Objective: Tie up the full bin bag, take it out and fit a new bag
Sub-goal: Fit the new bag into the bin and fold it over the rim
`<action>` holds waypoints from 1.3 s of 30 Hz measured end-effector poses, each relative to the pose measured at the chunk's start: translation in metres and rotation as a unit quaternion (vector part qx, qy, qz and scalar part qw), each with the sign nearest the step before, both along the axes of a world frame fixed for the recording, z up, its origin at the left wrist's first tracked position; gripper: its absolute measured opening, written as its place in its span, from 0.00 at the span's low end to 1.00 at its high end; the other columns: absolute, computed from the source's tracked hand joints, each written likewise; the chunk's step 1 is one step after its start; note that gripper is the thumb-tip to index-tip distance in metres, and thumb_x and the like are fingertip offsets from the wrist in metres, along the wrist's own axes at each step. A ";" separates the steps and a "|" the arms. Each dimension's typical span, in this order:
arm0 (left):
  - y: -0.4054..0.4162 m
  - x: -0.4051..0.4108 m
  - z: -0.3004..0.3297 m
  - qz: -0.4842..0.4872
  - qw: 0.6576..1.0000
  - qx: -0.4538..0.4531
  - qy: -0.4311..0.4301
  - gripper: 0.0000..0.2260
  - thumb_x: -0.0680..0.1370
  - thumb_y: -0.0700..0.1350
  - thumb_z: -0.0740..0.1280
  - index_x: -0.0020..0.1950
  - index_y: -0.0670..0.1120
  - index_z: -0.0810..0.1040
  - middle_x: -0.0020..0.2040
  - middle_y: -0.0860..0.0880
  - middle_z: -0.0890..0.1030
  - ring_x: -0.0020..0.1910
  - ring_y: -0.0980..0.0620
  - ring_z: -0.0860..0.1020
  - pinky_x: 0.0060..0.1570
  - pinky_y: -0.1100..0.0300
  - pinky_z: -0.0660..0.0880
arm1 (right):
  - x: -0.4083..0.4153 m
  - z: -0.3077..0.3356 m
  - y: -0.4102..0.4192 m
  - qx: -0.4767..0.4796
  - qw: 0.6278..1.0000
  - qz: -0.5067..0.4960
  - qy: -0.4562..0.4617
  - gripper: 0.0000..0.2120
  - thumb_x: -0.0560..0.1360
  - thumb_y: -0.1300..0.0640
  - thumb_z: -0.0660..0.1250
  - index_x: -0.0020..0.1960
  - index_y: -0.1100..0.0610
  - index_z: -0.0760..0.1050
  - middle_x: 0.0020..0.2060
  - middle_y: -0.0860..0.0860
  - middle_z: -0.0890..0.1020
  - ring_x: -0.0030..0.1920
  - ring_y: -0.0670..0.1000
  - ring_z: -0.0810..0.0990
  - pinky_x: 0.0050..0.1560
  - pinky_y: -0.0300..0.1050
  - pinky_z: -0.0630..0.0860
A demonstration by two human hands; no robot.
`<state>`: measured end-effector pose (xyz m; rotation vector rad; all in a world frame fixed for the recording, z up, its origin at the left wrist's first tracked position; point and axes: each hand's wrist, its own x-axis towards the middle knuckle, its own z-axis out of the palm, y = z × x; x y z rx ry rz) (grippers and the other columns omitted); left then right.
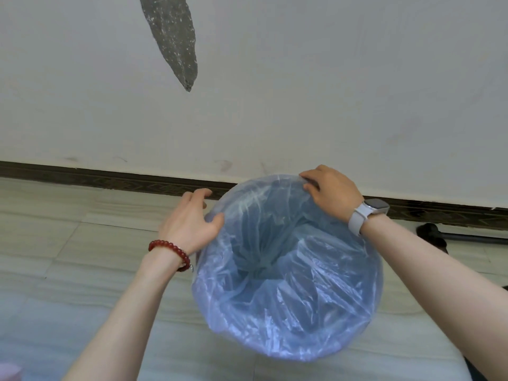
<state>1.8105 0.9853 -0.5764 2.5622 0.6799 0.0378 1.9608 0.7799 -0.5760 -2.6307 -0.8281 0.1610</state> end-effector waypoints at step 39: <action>-0.028 0.074 -0.010 -0.024 0.999 0.008 -0.040 0.12 0.78 0.48 0.58 0.51 0.41 0.73 0.54 0.40 0.75 0.53 0.39 0.75 0.51 0.49 0.72 | -0.013 0.007 -0.053 0.110 0.989 -0.100 0.019 0.14 0.77 0.57 0.57 0.61 0.58 0.71 0.57 0.58 0.74 0.48 0.53 0.75 0.54 0.42 0.68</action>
